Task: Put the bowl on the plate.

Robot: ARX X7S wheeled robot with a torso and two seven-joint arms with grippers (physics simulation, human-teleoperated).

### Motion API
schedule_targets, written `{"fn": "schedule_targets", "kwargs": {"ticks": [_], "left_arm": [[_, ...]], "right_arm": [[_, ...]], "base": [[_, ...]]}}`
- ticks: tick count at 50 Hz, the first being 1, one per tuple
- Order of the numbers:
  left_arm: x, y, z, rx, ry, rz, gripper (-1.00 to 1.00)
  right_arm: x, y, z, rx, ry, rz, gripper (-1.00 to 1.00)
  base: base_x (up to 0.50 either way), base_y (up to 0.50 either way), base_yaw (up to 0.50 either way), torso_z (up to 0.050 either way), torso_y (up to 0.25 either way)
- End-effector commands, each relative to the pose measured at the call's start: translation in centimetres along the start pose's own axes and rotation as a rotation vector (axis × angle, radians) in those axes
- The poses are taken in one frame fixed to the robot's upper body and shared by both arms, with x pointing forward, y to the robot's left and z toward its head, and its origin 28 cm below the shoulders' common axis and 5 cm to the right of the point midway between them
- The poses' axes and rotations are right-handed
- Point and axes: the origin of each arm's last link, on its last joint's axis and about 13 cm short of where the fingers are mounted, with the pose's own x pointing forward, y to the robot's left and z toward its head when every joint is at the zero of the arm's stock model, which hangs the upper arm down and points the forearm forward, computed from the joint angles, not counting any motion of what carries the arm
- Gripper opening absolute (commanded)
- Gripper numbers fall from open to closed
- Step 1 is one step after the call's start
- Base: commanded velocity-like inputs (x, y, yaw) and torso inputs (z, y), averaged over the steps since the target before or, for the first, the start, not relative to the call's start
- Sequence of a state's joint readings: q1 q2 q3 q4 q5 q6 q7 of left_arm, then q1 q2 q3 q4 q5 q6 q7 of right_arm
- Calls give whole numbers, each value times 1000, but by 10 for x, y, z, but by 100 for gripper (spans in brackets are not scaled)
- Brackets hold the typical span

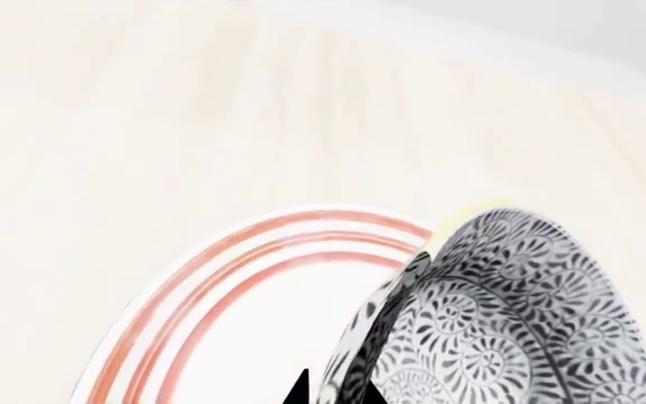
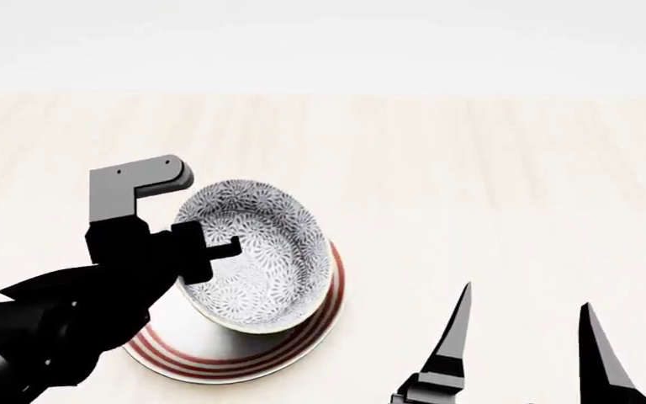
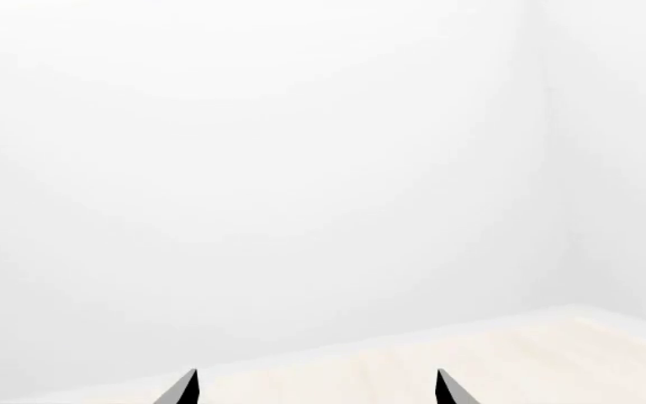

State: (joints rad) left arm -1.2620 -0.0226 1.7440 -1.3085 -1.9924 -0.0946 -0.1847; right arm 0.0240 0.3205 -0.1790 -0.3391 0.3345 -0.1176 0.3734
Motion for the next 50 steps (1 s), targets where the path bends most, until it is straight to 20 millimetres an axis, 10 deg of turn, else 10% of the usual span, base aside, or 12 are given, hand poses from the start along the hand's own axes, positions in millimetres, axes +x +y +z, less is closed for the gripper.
{"fn": "schedule_targets", "kwargs": {"ticks": [1, 38, 50], "left_arm": [[2, -5, -2, 4, -35, 3, 100], [-1, 34, 43, 292, -427, 162, 100], [-45, 86, 8, 266, -487, 303, 100]], "right_arm": [[0, -1, 1, -10, -12, 2, 100], [-3, 4, 0, -12, 4, 28, 100], [-4, 6, 1, -20, 0, 36, 100]], "base": [[0, 0, 0, 0, 0], [0, 0, 0, 0, 0], [0, 0, 0, 0, 0]]}}
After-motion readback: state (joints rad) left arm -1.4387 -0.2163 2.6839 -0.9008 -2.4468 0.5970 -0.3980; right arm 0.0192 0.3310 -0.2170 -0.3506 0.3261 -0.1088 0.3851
